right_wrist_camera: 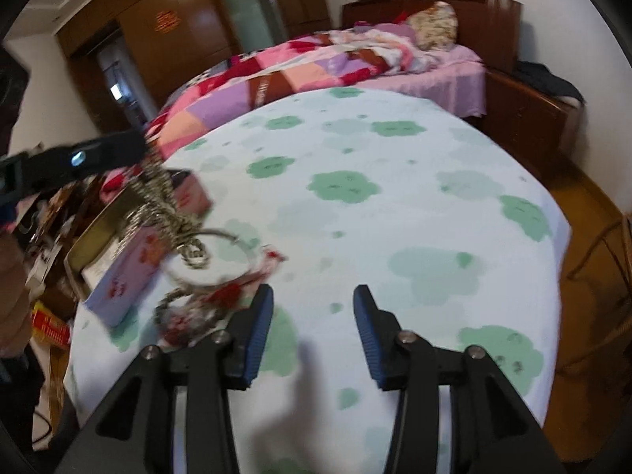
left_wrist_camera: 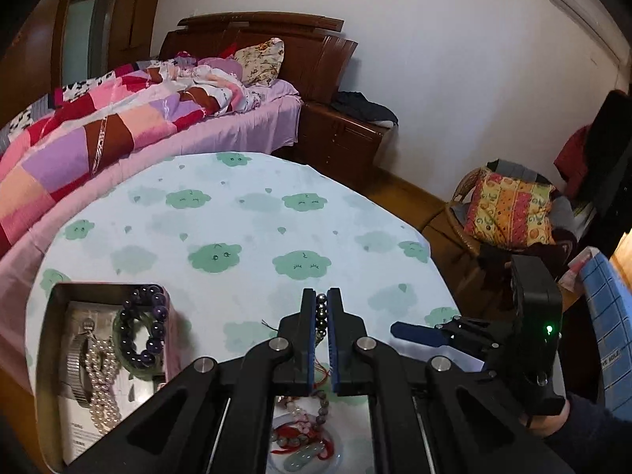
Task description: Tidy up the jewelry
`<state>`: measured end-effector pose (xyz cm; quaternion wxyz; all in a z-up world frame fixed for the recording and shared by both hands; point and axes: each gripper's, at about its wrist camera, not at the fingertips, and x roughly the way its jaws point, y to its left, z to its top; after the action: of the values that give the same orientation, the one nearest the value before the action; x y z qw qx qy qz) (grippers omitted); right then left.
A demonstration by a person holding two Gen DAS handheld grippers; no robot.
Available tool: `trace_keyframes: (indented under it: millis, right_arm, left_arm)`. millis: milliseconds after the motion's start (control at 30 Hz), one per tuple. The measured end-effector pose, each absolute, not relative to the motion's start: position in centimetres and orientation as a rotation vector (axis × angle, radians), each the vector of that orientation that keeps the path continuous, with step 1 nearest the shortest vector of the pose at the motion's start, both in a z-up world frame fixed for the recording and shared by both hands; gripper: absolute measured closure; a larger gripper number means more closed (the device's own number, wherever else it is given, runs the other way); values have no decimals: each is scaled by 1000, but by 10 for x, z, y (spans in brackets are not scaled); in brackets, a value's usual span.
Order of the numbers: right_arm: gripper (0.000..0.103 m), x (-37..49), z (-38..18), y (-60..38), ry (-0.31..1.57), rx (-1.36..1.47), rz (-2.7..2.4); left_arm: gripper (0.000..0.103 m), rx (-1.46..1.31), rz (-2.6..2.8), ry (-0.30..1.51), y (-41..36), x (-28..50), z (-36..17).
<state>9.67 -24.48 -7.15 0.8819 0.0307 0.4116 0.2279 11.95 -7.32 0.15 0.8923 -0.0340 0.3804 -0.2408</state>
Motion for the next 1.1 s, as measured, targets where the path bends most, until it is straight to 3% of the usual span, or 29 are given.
trace_keyframes:
  millis: [233, 500, 567, 933, 967, 1000, 1033, 1100]
  right_arm:
    - [46, 98, -79, -235, 878, 45, 454]
    - [46, 102, -83, -244, 904, 39, 430]
    - [46, 104, -83, -246, 906, 43, 424]
    - [46, 96, -70, -239, 882, 88, 523]
    - [46, 95, -69, -233, 882, 92, 547]
    - [46, 94, -69, -227, 887, 90, 567]
    - [46, 94, -70, -220, 897, 87, 577]
    - [48, 97, -74, -206, 919, 89, 602]
  left_arm:
    - [99, -13, -585, 828, -85, 103, 2]
    - [99, -101, -605, 851, -72, 104, -6]
    - [103, -53, -572, 845, -75, 102, -7]
    - [101, -62, -475, 807, -57, 100, -4]
    - [98, -75, -466, 810, -54, 101, -6]
    - [87, -76, -456, 811, -52, 101, -8]
    - [61, -72, -442, 806, -51, 100, -9]
    - [27, -63, -390, 769, -48, 96, -11]
